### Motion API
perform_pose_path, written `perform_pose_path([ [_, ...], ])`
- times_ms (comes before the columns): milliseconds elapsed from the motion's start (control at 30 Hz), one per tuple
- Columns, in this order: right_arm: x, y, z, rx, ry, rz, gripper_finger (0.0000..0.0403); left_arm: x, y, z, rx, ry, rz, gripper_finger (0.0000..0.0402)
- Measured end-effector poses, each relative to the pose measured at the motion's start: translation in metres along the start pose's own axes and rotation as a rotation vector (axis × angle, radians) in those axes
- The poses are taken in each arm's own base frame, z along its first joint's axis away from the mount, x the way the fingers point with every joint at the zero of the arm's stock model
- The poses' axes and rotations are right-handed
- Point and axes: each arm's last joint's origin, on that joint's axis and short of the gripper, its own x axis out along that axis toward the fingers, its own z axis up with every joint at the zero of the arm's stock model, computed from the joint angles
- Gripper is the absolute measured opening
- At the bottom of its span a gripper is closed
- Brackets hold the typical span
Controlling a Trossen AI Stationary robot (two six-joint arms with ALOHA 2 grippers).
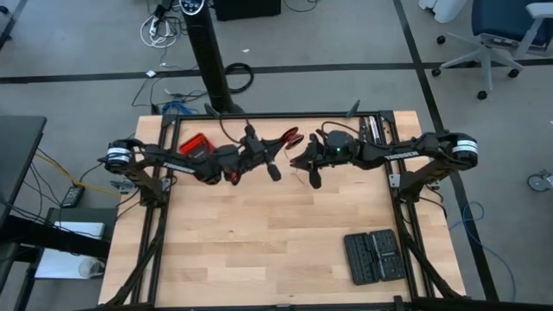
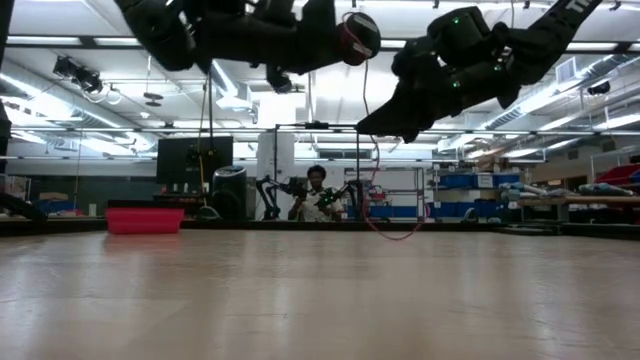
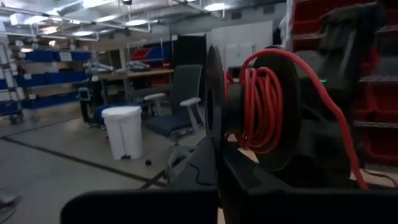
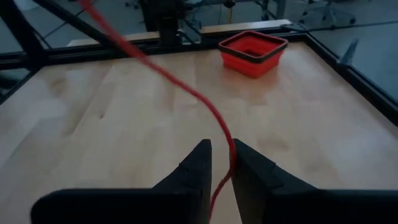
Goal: Coil cords
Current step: Coil the wire to the spool
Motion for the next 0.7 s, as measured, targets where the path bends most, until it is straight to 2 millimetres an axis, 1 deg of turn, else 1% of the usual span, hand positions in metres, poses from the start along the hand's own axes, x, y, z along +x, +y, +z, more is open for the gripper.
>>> perform_pose_path([
  [167, 0.000, 0.000, 0.001, 0.024, -0.010, -0.001, 0.0056, -0.016, 0.003, -0.017, -0.002, -0.005, -0.011, 0.0001],
  [300, 0.002, -0.002, 0.005, 0.057, -0.010, -0.009, 0.0053, -0.021, 0.004, -0.022, -0.011, -0.008, -0.011, 0.0001],
  [433, 0.016, -0.003, 0.014, 0.065, -0.010, -0.029, 0.0044, -0.021, 0.006, -0.018, -0.030, -0.044, 0.006, 0.0001],
  [567, 0.032, -0.005, 0.020, 0.053, -0.008, -0.040, 0.0024, -0.021, 0.009, -0.018, -0.030, -0.032, 0.089, 0.0001],
  [633, 0.038, -0.007, 0.021, 0.041, -0.003, -0.042, 0.0008, -0.022, 0.010, -0.017, -0.028, -0.034, 0.099, 0.0001],
  [700, 0.040, -0.008, 0.018, 0.043, 0.009, -0.042, 0.0004, -0.023, 0.010, -0.018, -0.025, -0.028, 0.099, 0.0001],
])
